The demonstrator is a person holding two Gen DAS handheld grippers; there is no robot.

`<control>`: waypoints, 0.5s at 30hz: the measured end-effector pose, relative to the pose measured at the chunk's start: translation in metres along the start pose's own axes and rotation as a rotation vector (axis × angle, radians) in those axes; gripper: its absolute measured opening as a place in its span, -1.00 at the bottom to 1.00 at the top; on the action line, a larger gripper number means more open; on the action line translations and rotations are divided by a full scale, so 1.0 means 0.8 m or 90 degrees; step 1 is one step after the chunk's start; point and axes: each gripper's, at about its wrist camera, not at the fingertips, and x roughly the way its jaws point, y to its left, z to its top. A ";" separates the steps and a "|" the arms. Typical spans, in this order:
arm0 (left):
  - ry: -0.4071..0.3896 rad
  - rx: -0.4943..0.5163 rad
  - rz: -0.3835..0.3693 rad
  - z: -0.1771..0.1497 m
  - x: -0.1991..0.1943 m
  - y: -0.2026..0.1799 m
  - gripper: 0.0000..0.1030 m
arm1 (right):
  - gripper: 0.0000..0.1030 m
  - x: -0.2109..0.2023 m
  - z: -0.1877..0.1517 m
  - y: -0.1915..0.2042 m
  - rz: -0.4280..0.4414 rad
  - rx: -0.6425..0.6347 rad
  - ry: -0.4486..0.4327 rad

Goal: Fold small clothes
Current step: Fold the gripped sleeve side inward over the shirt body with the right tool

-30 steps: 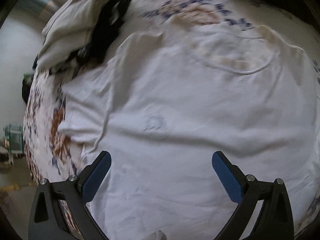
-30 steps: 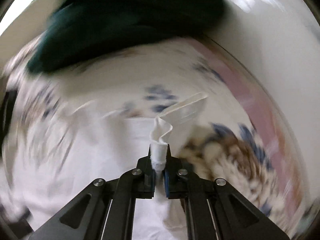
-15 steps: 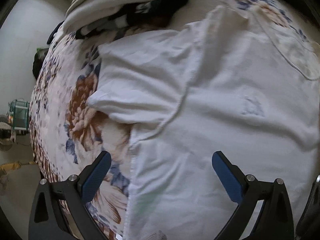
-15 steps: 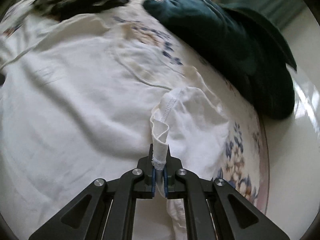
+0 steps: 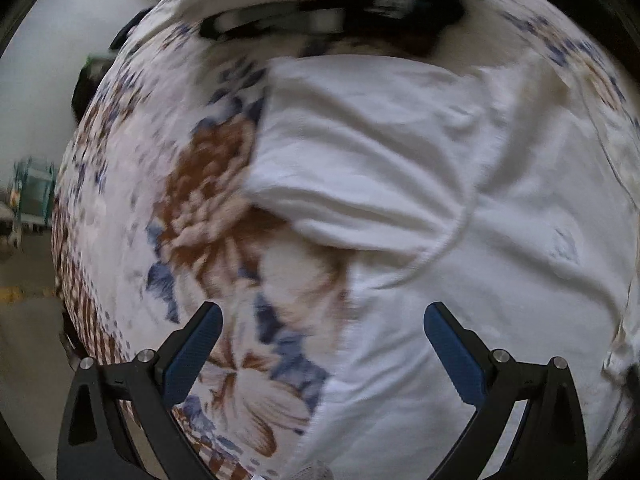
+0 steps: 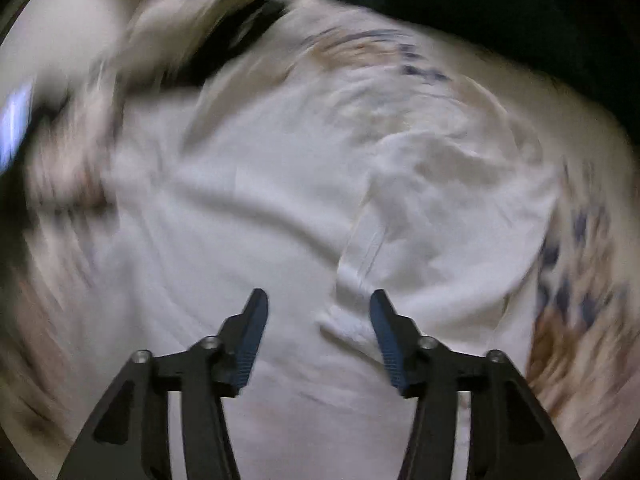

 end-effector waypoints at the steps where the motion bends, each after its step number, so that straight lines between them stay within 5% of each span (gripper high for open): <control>1: 0.000 -0.015 -0.006 0.001 0.002 0.010 1.00 | 0.15 -0.010 0.010 -0.021 0.026 0.085 -0.020; 6: 0.032 -0.130 -0.084 0.010 0.031 0.072 1.00 | 0.23 0.019 0.059 -0.056 0.002 0.236 -0.019; 7: 0.046 -0.164 -0.112 0.012 0.041 0.085 1.00 | 0.23 0.041 0.067 -0.056 -0.019 0.239 0.015; 10: 0.091 -0.283 -0.203 0.013 0.071 0.120 0.99 | 0.26 0.095 0.072 -0.044 0.053 0.266 0.134; 12: 0.120 -0.360 -0.284 0.010 0.090 0.133 0.99 | 0.26 0.089 0.071 -0.031 0.091 0.261 0.112; 15: 0.117 -0.428 -0.388 0.014 0.107 0.134 0.99 | 0.26 0.065 0.059 -0.021 0.045 0.253 0.077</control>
